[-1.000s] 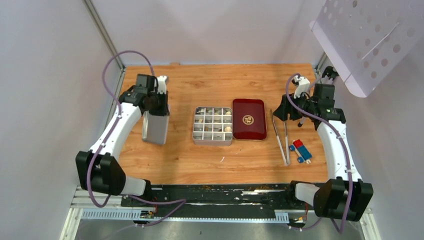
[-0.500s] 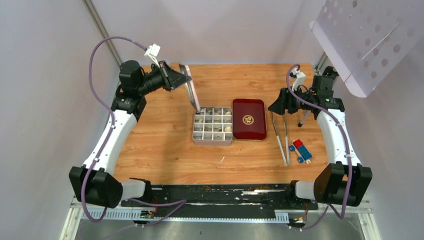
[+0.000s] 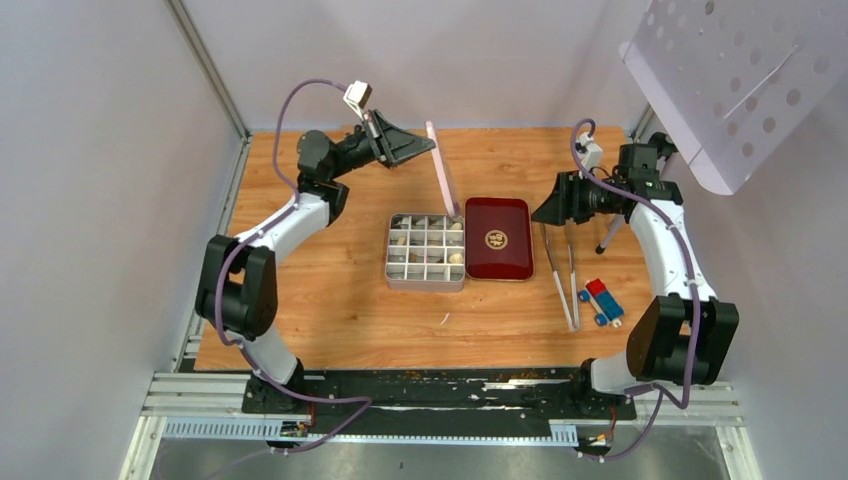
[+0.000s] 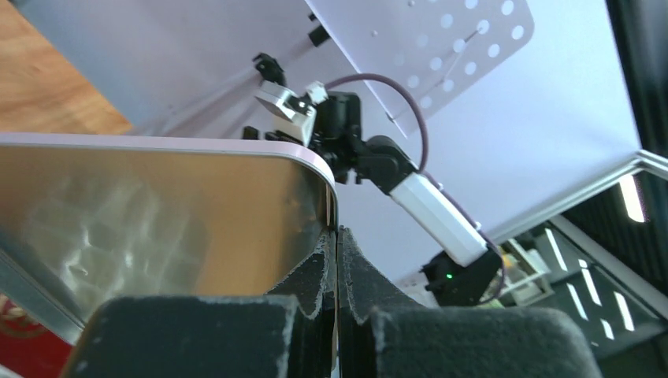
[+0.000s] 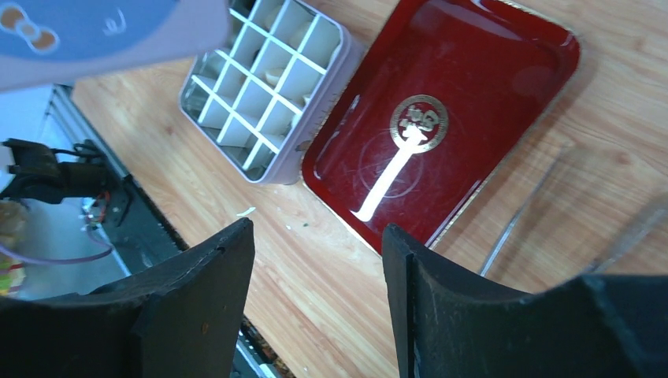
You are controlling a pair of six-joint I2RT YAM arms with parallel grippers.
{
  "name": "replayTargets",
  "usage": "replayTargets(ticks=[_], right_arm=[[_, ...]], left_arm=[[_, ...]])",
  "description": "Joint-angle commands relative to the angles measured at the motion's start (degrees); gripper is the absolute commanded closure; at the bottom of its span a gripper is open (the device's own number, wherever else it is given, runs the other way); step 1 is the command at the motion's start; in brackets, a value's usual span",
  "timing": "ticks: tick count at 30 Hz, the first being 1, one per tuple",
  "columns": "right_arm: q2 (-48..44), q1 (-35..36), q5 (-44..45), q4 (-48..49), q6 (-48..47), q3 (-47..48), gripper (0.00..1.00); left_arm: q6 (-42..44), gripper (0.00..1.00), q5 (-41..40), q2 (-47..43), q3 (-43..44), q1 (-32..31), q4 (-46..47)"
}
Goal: Pack the chocolate
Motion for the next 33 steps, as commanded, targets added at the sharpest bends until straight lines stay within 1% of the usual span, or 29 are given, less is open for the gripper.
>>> replayTargets(ticks=[1,6,10,13,15,19,23,28,33], right_arm=[[1.13,0.34,-6.98,2.06,2.24,1.6,0.39],[1.94,0.35,-5.29,1.39,1.14,0.64,0.39],[2.08,0.35,-3.1,0.75,0.63,0.13,0.39],[1.66,0.35,0.51,0.43,-0.09,-0.85,0.39],[1.38,0.35,0.48,0.39,-0.23,-1.71,0.39],[1.11,0.35,-0.41,1.73,0.74,-3.63,0.39],[1.31,0.44,2.09,2.18,0.15,-4.62,0.39],[1.94,0.44,2.38,2.35,0.14,-4.54,0.39],[1.89,0.72,2.81,3.26,0.55,-5.27,0.39]], left_arm=[[-10.44,1.0,-0.42,2.66,3.88,-2.62,12.14],[-14.3,1.0,-2.58,8.84,5.68,-6.31,14.84],[-17.56,1.0,-3.72,13.9,6.17,-7.74,18.38],[-17.72,1.0,-3.56,17.48,5.97,-8.29,19.54],[-17.74,1.0,-3.31,19.34,5.27,-8.34,19.67],[-17.89,1.0,-3.04,20.44,3.0,-8.34,19.72],[-18.05,1.0,-2.9,21.63,2.23,-8.43,19.59],[-17.59,1.0,-1.95,22.56,0.24,-7.77,19.68],[-14.81,1.0,-0.25,22.61,-1.11,-6.53,20.62]])
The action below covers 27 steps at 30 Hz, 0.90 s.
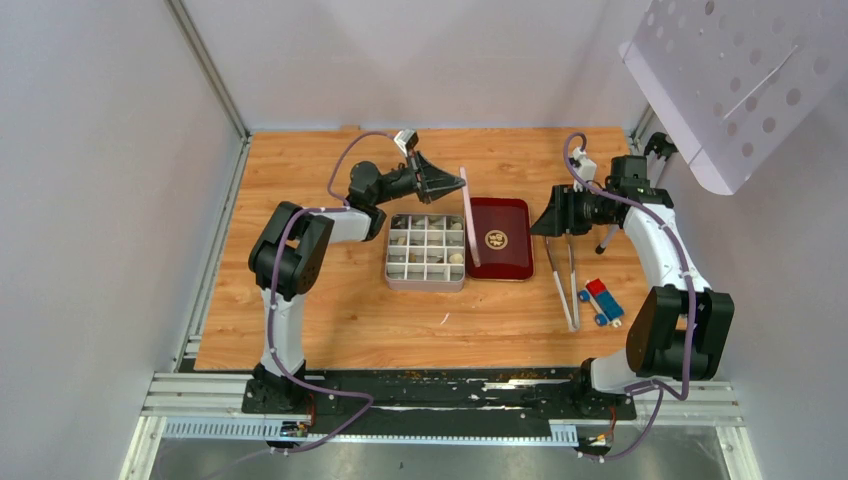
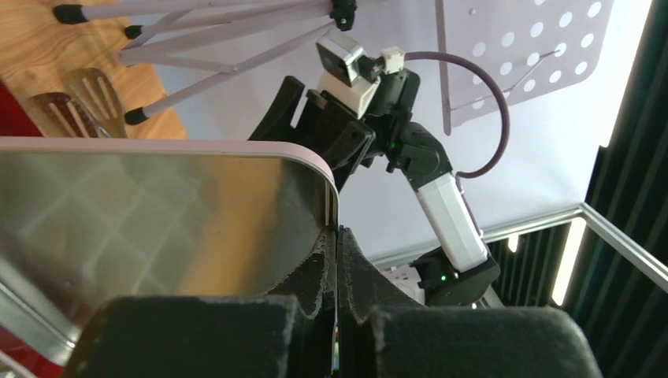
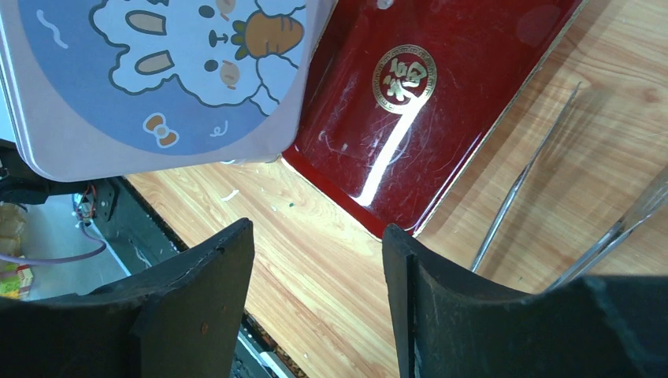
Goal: Pack the chocolate
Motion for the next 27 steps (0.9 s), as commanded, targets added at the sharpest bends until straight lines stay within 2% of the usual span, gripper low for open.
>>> replayTargets(ticks=[1,4,8,14,17,20,22,27], right_arm=[[-0.14,0.97,2.26,3.01,-0.19,-0.36,0.41],[-1.67,5.67,12.11,4.26,0.31,0.44,0.42],[0.57,11.17,9.89,5.53,2.72,1.36,0.4],[7.44,12.7,7.04,8.28,7.41,3.36,0.39],[11.91,12.85,4.69,9.28,8.6,5.43,0.37],[16.21,13.3,3.17,9.91,8.35,7.71,0.35],[18.79,13.55,1.84,10.67,8.63,9.12,0.34],[23.74,14.55,-2.69,11.57,10.02,11.84,0.33]], left_arm=[[1.9,1.0,1.57,0.65,-0.62,1.29,4.75],[3.11,1.0,2.58,-0.2,-1.8,1.94,4.16],[4.12,1.0,4.29,-1.68,-4.31,3.54,2.87],[7.04,1.0,5.86,-4.13,-7.0,5.46,-1.51],[8.48,0.79,6.0,-4.97,-7.53,6.35,-3.6],[9.08,0.53,6.57,-5.34,-7.85,7.15,-4.85],[9.41,0.44,6.92,-5.37,-8.18,7.52,-5.59],[13.38,0.39,7.06,-6.49,-9.0,7.87,-11.59]])
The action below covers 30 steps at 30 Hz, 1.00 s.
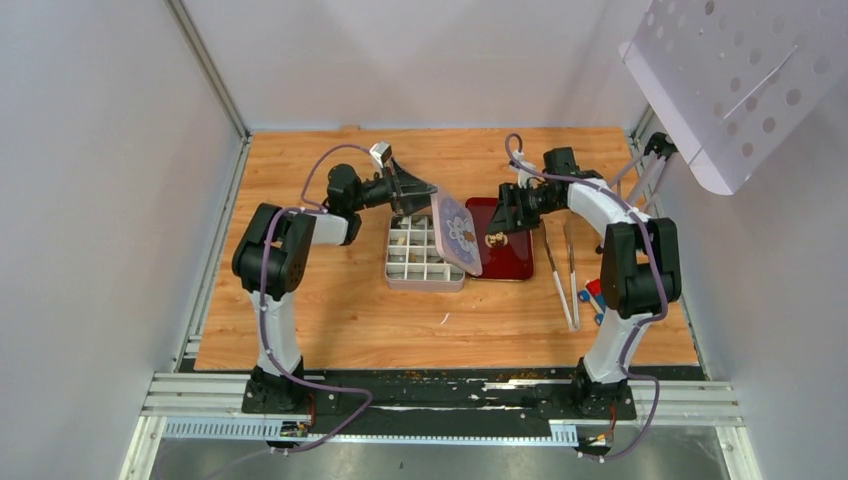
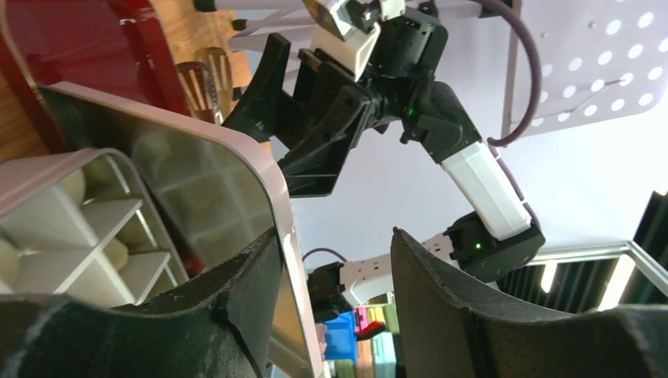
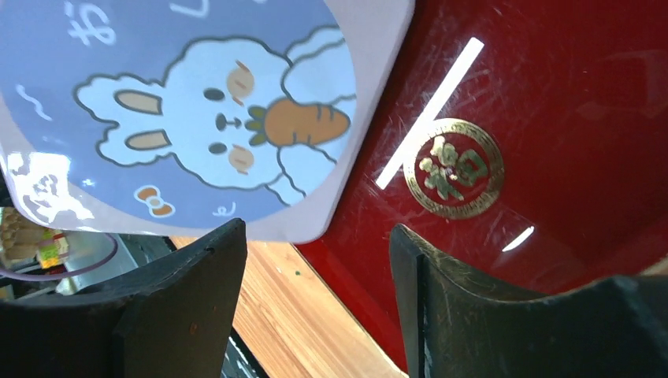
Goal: Pack the chocolate
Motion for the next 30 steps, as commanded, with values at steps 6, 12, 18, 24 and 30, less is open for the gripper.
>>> replayTargets(ticks=[6,12,18,24,30], right_arm=[[6.32,2.92,-4.45,3.85,3.96,5.29,0.27],[7.91,4.26,1.07,2.94,6.76,5.51,0.0],[8.53,5.75,-2.24,3.94,7.87,4.62,0.04],[9.0,7.32,-1.27,4.14,7.63,6.17,0.05],[7.46,9.49,0.81,3.83,7.31,6.66,0.06]], left_arm=[[13.24,0.34,0.43,-8.04,-1.02,2.36,-20.64],[26.64,0.32,-2.32,-12.61,0.4,3.34,-40.46],[39.45,0.32,-5.58,-13.01,4.27,3.32,-57.99],[42.13,0.33,-6.65,-12.98,4.67,3.39,-61.01],[48.65,0.35,-10.99,-14.18,6.0,3.41,-68.1]])
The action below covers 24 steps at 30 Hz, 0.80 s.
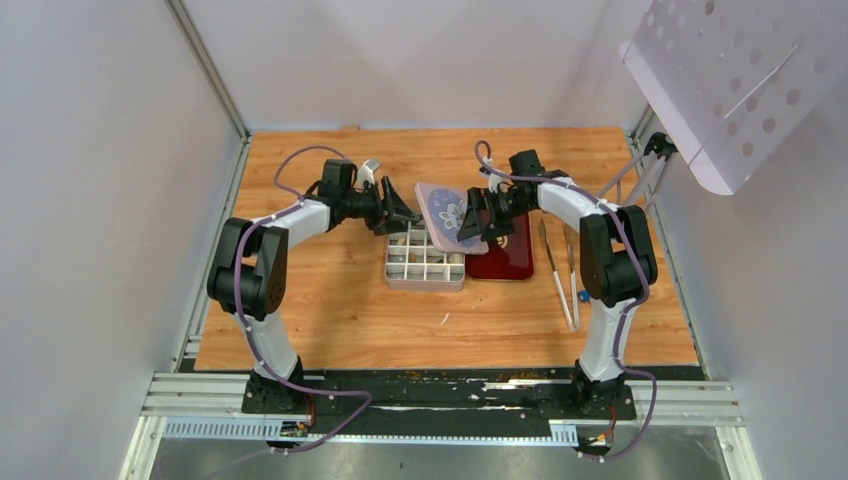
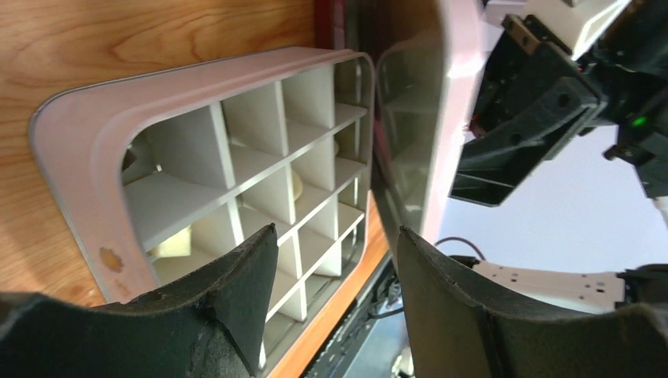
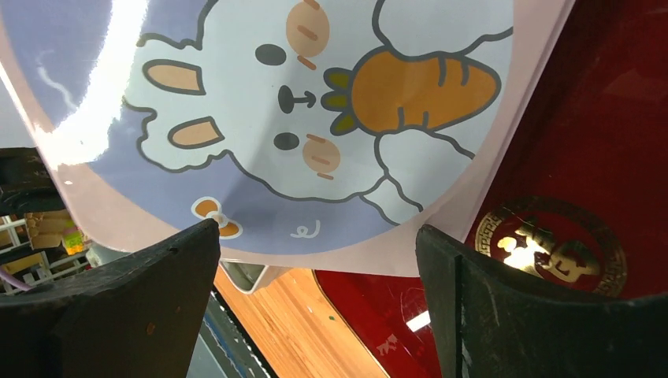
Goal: Pack the chocolate
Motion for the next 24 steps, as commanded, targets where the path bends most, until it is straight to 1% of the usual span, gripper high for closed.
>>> replayTargets(ticks=[1,4,7,9,10,12,13,16,18,19,24], right_arm=[[-0.9,2.1,1.61,1.17,0.27,1.85,0.06],[-1.23,2.5,3.24,0.73,-0.29,1.59,0.06],[-1.23,2.51,4.27,0.42,-0.76,1.52,0.06],[-1.22,2.51,4.77,0.28,-1.09,1.71,0.06],[-1.19,2.51,4.89,0.17,-1.06,1.93,0.06],[-1.15,2.51,5.05,0.13,-1.08,2.35,0.06],[-1.15,2.51,5.17,0.17,-0.98,2.63,0.06],[-1.06,2.51,5.25,0.15,-1.0,3.24,0.06],[-1.1,2.51,5.27,0.14,-0.99,3.59,0.06],[-1.06,2.51,5.27,0.17,-0.9,3.79,0.07],[-1.22,2.51,5.27,0.39,-0.77,3.97,0.07]], left_arm=[[6.89,0.36,-3.87,-3.64,2.65,0.03,-4.41],[7.49,0.37,-4.48,-4.63,3.48,-0.11,-2.32],[3.66,0.37,-1.47,-5.86,2.96,-0.37,5.4],[2.57,0.37,-1.07,-6.67,3.14,-0.99,8.01],[2.76,0.37,-1.5,-6.79,3.78,-1.34,7.58],[4.3,0.37,-3.4,-6.15,6.02,-2.15,3.25],[5.34,0.38,-4.65,-5.59,7.5,-2.64,-0.38],[8.58,0.38,-11.86,-3.92,10.95,-4.07,-10.72],[8.84,0.39,-16.53,-2.98,12.11,-4.34,-14.77],[8.82,0.39,-18.27,-2.87,12.2,-4.26,-15.57],[8.13,0.42,-17.82,-2.7,12.86,-4.73,-15.97]])
